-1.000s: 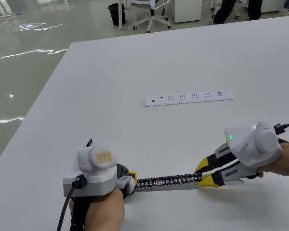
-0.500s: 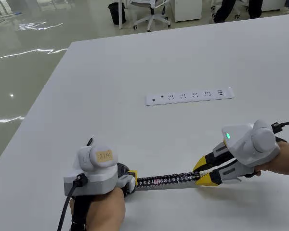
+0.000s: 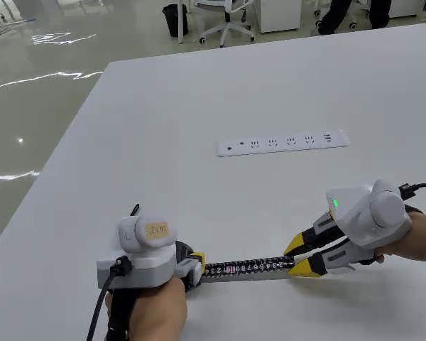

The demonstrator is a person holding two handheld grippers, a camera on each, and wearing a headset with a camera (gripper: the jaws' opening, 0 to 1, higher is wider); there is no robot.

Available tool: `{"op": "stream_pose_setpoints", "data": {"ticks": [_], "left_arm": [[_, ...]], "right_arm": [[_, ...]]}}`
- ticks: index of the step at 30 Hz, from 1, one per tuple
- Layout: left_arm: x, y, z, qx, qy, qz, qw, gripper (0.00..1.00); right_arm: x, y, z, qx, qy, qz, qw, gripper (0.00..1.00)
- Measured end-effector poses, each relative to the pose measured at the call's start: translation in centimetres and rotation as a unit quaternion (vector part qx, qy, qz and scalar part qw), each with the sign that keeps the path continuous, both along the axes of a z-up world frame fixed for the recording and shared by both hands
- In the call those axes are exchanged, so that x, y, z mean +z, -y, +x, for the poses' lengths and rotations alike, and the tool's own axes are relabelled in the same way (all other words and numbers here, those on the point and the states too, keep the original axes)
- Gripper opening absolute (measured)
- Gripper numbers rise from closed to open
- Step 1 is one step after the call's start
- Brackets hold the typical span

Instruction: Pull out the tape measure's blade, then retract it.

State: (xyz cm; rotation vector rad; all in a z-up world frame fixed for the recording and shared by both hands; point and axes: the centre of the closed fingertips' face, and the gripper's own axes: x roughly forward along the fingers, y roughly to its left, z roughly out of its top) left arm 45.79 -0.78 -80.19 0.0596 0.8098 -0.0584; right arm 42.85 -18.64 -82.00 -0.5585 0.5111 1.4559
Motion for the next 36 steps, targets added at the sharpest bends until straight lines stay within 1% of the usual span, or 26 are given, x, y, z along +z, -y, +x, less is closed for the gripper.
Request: {"op": "stream_pose_setpoints", "data": {"ticks": [7, 26, 36], "left_arm": [[-0.1, -0.1, 0.0, 0.001, -0.004, -0.003, 1.0000, 0.59], [-0.1, -0.2, -0.1, 0.004, -0.005, -0.017, 0.9998, 0.59], [-0.1, -0.2, -0.1, 0.005, -0.004, -0.020, 0.9998, 0.59]], "right_arm": [[0.0, -0.3, 0.0, 0.000, 0.000, 0.000, 1.0000, 0.14], [-0.1, -0.9, 0.2, 0.006, 0.001, 0.000, 1.0000, 0.14], [0.1, -1.4, 0.2, 0.011, 0.007, 0.002, 0.9999, 0.14]]}}
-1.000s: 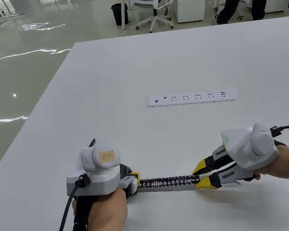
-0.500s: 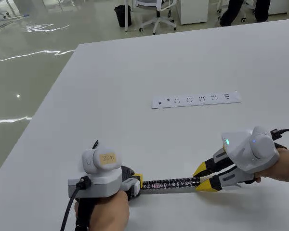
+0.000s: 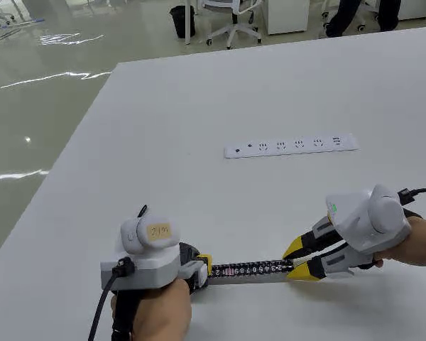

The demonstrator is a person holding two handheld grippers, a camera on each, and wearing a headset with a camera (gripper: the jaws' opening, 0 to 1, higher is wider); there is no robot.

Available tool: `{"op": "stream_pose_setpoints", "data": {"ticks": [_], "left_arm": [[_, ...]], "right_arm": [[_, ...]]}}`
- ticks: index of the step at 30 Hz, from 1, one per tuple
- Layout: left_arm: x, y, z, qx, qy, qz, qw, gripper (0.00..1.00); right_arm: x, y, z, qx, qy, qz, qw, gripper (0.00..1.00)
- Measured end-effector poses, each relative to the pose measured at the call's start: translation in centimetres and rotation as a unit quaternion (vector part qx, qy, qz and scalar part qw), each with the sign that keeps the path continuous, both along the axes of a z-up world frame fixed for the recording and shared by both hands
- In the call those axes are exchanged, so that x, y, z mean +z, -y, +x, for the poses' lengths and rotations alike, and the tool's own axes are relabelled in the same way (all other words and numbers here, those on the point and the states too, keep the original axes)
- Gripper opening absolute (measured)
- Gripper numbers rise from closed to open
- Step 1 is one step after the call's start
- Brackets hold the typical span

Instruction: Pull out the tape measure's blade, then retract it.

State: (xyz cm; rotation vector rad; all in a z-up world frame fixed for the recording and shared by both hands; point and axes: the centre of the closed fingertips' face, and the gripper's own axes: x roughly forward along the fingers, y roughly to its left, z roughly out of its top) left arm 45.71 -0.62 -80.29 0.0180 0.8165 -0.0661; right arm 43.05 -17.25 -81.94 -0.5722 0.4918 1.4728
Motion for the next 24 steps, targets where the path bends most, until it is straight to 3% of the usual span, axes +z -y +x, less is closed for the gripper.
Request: {"op": "stream_pose_setpoints", "data": {"ticks": [24], "left_arm": [[0.04, -0.16, 0.05, 0.005, -0.004, -0.010, 0.9999, 0.59]], "right_arm": [[0.19, -0.98, 0.29, 0.006, -0.001, -0.001, 1.0000, 0.14]]}}
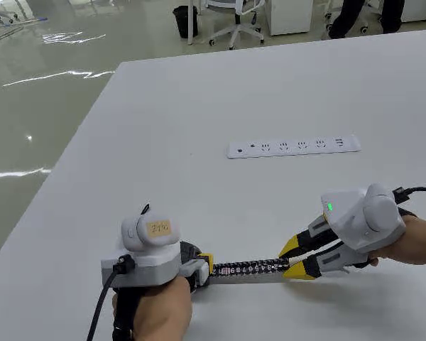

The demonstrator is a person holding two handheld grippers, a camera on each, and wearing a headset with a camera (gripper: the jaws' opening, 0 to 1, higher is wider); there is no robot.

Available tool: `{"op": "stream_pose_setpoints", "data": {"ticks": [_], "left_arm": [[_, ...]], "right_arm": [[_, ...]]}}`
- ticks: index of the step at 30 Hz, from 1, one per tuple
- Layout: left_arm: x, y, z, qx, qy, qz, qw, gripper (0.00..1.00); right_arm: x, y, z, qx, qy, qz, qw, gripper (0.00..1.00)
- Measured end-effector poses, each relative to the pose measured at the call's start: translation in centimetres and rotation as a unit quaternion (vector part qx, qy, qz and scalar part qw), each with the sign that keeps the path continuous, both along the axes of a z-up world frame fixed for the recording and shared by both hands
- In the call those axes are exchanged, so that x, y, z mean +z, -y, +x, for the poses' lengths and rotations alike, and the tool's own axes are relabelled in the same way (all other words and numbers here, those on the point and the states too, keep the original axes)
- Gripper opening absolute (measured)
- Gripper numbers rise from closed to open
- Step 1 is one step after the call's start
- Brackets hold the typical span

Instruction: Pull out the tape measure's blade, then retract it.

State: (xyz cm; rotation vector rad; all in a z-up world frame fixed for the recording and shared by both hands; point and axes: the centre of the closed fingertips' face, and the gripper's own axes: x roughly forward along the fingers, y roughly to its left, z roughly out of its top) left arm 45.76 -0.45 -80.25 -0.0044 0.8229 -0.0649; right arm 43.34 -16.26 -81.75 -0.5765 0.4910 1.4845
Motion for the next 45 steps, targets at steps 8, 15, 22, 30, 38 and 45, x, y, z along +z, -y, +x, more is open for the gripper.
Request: {"op": "stream_pose_setpoints", "data": {"ticks": [8, 15, 22, 30, 38, 45], "left_arm": [[0.1, 0.0, 0.0, 0.001, 0.000, -0.003, 1.0000, 0.59], [0.1, 0.0, 0.0, 0.000, 0.001, -0.004, 1.0000, 0.59], [0.1, 0.0, -0.1, 0.000, 0.000, -0.005, 1.0000, 0.59], [0.1, -0.2, 0.0, 0.002, 0.001, -0.010, 1.0000, 0.59], [0.1, -0.2, 0.0, 0.001, -0.001, -0.012, 0.9999, 0.59], [0.1, -0.2, 0.0, 0.000, -0.001, -0.014, 0.9999, 0.59]], "right_arm": [[0.1, -0.3, 0.1, 0.001, 0.000, 0.001, 1.0000, 0.14], [0.1, -0.4, 0.0, 0.002, -0.001, 0.001, 1.0000, 0.14], [0.0, -0.6, 0.0, 0.003, -0.002, 0.002, 1.0000, 0.14], [0.1, -1.0, 0.1, 0.004, -0.003, 0.002, 1.0000, 0.14], [0.0, -1.4, 0.0, 0.007, -0.005, 0.002, 1.0000, 0.14], [0.1, -1.7, 0.0, 0.007, -0.004, 0.002, 1.0000, 0.14]]}}
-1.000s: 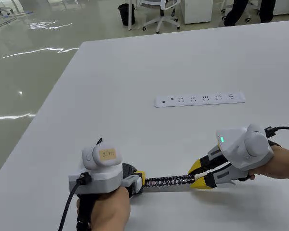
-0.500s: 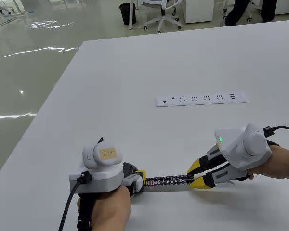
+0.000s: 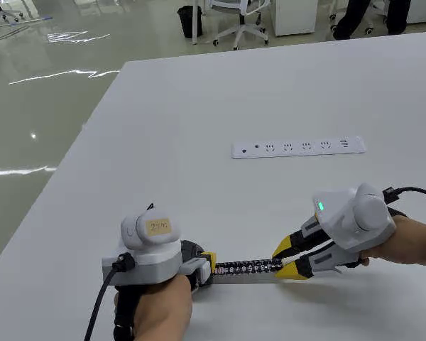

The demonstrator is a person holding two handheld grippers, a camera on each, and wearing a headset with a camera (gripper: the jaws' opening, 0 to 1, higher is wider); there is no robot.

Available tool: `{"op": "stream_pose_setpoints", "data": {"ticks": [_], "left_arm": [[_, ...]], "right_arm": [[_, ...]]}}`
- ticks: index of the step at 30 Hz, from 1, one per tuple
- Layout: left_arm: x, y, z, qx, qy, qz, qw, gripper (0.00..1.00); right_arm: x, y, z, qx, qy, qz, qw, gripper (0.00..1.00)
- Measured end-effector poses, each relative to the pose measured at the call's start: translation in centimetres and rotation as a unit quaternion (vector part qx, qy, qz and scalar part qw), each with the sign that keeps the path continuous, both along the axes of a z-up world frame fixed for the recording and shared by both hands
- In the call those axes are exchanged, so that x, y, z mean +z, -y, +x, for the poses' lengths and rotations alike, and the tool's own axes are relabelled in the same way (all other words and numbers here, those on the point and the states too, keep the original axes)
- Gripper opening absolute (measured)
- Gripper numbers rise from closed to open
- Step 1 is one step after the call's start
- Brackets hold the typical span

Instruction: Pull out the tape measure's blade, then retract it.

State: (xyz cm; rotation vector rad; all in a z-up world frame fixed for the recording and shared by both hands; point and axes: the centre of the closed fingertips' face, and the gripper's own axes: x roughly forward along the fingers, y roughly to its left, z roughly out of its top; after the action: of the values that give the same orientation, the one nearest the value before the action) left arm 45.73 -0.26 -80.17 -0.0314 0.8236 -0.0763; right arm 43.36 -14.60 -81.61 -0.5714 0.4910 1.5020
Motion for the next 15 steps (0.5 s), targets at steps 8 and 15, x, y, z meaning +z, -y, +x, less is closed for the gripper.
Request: {"op": "stream_pose_setpoints", "data": {"ticks": [8, 15], "left_arm": [[0.03, -0.01, -0.01, -0.001, 0.000, -0.001, 1.0000, 0.59], [0.05, 0.01, -0.05, -0.001, 0.000, -0.002, 1.0000, 0.59]], "right_arm": [[0.01, -0.37, 0.05, 0.003, 0.000, 0.000, 1.0000, 0.14], [0.09, -0.72, 0.11, 0.005, 0.001, 0.002, 1.0000, 0.14]]}}
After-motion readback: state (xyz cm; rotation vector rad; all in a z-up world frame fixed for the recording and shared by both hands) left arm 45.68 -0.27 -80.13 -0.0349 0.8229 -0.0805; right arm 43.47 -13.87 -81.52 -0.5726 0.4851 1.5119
